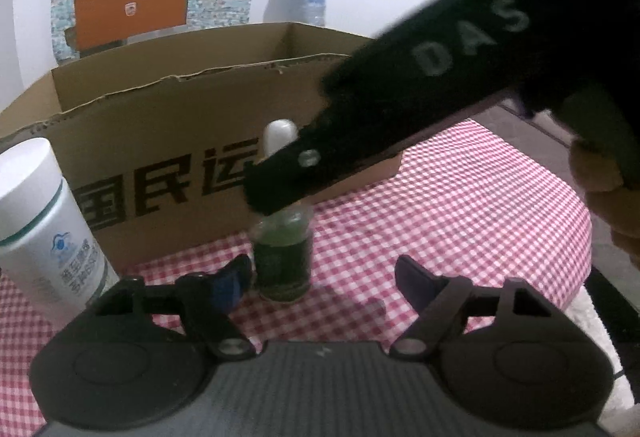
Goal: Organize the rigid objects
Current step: 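Close the right gripper around the green dropper bottle, then carry the dropper bottle into the box and open the right gripper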
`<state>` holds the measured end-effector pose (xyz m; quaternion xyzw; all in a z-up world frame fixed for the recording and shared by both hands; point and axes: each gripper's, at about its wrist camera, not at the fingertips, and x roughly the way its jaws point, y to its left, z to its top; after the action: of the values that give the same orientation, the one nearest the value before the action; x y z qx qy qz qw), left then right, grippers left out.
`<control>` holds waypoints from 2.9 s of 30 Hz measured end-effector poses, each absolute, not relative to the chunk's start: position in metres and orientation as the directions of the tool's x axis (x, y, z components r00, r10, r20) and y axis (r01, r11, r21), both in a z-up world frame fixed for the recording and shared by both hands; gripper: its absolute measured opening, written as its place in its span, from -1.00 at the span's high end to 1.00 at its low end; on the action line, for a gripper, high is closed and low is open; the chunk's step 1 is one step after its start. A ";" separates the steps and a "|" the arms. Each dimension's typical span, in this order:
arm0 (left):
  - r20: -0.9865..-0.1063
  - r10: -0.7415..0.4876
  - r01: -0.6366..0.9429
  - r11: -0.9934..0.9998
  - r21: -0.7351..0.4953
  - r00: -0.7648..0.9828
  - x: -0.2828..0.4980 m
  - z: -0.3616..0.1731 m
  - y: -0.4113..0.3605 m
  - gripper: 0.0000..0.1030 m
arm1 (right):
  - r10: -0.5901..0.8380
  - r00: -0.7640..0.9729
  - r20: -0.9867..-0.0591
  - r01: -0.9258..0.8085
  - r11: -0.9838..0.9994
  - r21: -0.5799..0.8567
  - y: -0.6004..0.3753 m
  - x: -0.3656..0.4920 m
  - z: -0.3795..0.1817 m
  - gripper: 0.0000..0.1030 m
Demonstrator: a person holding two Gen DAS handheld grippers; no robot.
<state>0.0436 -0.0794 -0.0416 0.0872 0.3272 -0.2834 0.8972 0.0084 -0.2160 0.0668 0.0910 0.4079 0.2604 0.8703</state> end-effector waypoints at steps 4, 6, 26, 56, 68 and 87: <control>-0.638 -0.416 0.536 0.844 -0.007 0.648 0.049 -0.040 -0.078 -0.40 | 0.524 0.546 -0.654 -0.369 0.851 0.374 -0.224 0.006 0.068 0.46; -0.644 -0.405 0.528 0.849 -0.002 0.649 0.052 -0.040 -0.078 -0.27 | 0.534 0.543 -0.648 -0.375 0.845 0.381 -0.224 0.007 0.068 0.46; -0.650 -0.388 0.515 0.857 0.007 0.654 0.069 -0.045 -0.083 0.35 | 0.549 0.530 -0.646 -0.397 0.834 0.382 -0.216 0.013 0.064 0.47; -0.582 -0.404 0.472 0.881 -0.039 0.705 0.066 0.084 -0.094 0.35 | 0.620 0.611 -0.492 -0.521 0.783 0.339 -0.233 0.014 0.184 0.57; -0.697 -0.397 0.385 0.904 -0.186 0.597 0.170 0.066 -0.106 0.35 | 0.622 0.535 -0.571 -0.407 0.783 0.471 -0.266 0.128 0.174 0.57; -0.788 -0.349 0.322 0.925 -0.203 0.507 0.195 0.028 -0.095 0.19 | 0.604 0.372 -0.705 -0.300 0.797 0.524 -0.244 0.180 0.073 0.57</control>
<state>0.1952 -0.0946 0.0284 -0.0150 0.4572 -0.1931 0.8680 0.1803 -0.2441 0.0730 0.1562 0.4867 0.2776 0.8134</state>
